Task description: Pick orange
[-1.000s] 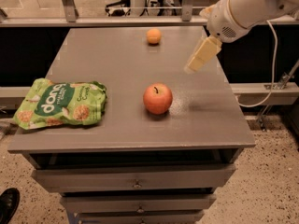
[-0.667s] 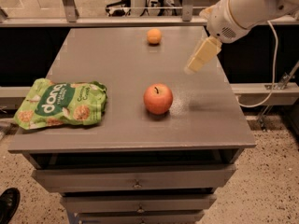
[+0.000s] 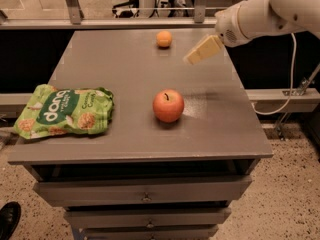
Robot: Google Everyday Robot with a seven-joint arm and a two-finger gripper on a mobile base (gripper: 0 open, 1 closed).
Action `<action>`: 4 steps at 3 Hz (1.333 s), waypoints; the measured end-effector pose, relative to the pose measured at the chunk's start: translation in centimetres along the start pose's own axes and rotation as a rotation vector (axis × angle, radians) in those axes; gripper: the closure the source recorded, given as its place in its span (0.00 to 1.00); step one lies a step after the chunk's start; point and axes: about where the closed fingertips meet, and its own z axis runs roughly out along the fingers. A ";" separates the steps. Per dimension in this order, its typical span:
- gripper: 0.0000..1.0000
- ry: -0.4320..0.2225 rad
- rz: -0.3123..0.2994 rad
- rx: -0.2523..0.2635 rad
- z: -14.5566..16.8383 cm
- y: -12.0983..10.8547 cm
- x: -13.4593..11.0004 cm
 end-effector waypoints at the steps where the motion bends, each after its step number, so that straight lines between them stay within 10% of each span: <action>1: 0.00 -0.090 0.094 0.013 4.5 -2.4 -1.1; 4: 0.00 -0.232 0.160 -0.023 17.6 -5.2 -3.3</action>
Offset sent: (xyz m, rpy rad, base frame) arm 0.1558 0.0786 -0.0320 0.3163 -0.0596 -0.0031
